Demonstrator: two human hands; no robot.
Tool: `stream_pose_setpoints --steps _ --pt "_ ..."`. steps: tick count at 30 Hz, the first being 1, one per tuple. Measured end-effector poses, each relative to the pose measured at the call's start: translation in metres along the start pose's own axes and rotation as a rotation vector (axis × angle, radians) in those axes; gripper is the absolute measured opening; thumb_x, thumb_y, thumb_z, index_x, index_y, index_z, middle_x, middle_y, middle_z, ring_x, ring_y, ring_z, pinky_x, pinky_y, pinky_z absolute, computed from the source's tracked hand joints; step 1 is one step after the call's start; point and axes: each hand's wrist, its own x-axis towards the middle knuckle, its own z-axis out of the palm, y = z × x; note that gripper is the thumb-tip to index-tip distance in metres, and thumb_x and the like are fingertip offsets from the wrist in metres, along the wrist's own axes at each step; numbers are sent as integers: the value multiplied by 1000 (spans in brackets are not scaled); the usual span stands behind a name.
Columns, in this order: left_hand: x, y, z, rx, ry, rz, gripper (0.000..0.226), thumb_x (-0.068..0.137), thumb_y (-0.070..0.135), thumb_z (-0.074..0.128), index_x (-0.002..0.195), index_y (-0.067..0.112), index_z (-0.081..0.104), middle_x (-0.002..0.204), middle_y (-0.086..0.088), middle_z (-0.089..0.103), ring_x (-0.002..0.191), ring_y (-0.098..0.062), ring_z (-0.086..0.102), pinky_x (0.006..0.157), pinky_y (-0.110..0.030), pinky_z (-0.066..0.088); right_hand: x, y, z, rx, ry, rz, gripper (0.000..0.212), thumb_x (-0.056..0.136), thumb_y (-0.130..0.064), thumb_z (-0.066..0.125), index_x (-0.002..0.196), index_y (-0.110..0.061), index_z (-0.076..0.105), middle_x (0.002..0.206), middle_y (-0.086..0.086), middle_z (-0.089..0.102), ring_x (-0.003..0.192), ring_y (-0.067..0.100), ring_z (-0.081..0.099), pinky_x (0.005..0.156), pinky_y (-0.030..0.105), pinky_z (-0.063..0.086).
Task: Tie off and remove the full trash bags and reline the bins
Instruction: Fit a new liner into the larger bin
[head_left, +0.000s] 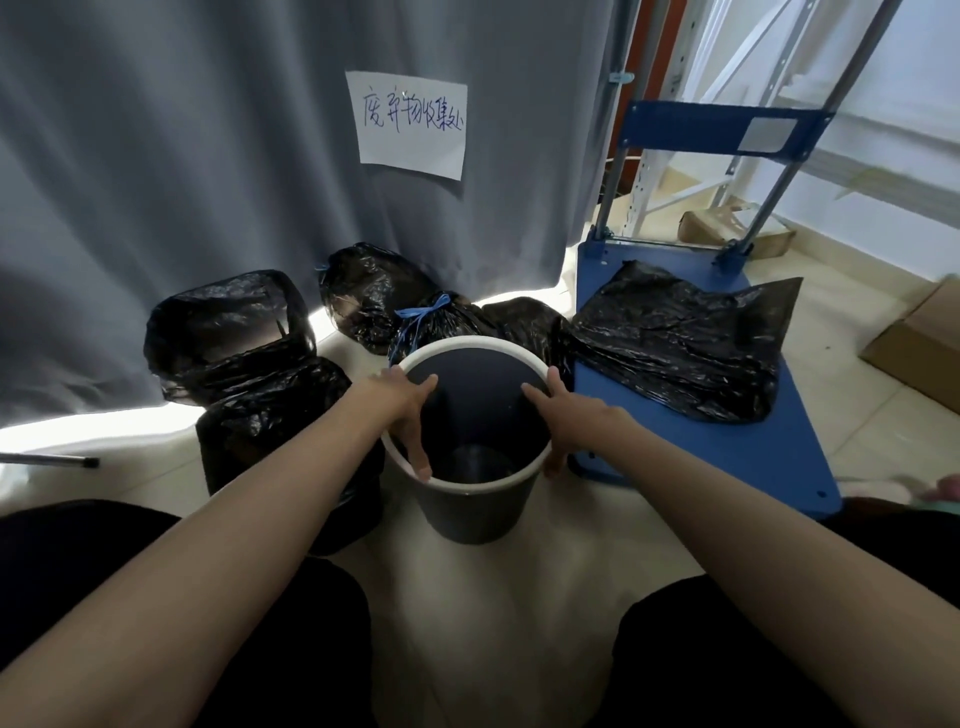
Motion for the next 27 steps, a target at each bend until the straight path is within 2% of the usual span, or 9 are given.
stream_pose_setpoints --steps 2,5,8,13,17,22,25,27 --pt "3 10 -18 -35 21 21 147 39 78 80 154 38 -3 162 -5 12 146 -32 21 115 -48 30 6 7 -7 55 -55 -15 129 64 -43 87 155 -34 -3 161 8 -13 142 38 27 108 56 37" --pt "9 38 -41 -46 230 112 124 51 79 73 152 31 21 156 -4 28 141 -32 31 112 -48 33 11 23 -22 187 -75 -46 130 57 -60 84 155 -34 2 162 2 -3 148 33 15 114 57 27" --pt "20 80 -57 -15 386 274 108 65 76 66 152 27 25 159 -6 22 144 -32 24 117 -49 24 14 50 -32 276 30 23 118 64 -62 79 155 -27 12 160 10 14 145 33 22 114 52 29" --pt "51 143 -81 46 377 329 91 80 70 56 153 26 25 159 -6 22 145 -30 23 116 -48 22 10 123 -23 375 230 228 84 82 -41 72 150 -20 27 147 16 35 131 37 41 107 49 40" --pt "85 188 -98 87 366 360 81 87 62 54 153 24 26 155 -9 29 140 -32 31 113 -48 26 5 183 5 398 268 371 64 88 -36 63 141 -13 35 135 19 43 122 40 47 102 50 42" --pt "134 239 -108 148 342 383 72 92 53 53 152 23 26 152 -9 33 136 -32 37 109 -46 33 21 238 34 404 229 467 58 91 -35 60 138 -10 37 136 21 43 124 41 44 101 51 40" --pt "169 266 -112 170 343 386 64 94 45 52 149 20 31 148 -11 37 133 -32 40 106 -47 34 44 263 46 383 246 476 48 94 -26 54 137 -10 38 136 19 43 125 40 42 101 52 37" --pt "192 281 -113 163 347 381 61 94 37 53 148 18 31 147 -11 38 133 -32 40 106 -47 34 60 275 56 376 236 496 50 94 -23 52 140 -12 35 139 19 40 127 41 39 103 54 34"
